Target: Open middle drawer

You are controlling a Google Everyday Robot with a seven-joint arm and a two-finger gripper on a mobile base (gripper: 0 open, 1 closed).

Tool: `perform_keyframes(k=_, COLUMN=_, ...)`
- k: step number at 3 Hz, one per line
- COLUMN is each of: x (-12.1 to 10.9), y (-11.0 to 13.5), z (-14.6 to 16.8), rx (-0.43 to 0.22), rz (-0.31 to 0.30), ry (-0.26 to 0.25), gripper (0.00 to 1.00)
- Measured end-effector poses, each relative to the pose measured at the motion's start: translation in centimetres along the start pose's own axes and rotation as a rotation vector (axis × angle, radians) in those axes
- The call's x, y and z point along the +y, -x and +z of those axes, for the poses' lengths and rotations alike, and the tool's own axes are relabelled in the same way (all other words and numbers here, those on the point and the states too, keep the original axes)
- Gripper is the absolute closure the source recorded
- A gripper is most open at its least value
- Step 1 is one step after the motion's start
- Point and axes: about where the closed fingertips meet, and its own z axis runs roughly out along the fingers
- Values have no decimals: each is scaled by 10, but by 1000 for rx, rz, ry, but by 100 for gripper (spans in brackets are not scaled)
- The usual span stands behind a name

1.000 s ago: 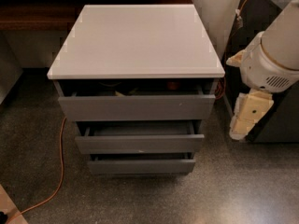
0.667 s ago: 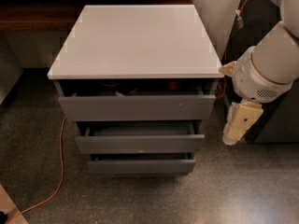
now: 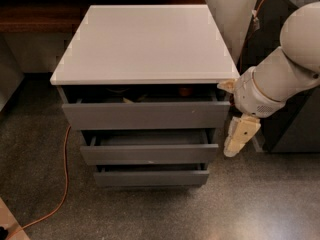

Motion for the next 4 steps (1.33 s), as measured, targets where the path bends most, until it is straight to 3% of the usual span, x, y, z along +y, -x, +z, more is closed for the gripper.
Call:
perform_keyframes(k=2, x=5, y=-6, z=17, rx=-1, rz=15, ry=10, gripper=0)
perform_keyframes(k=4, x=-1, y=-19, z=103, rx=-11, rz=-24, ry=47, gripper=0)
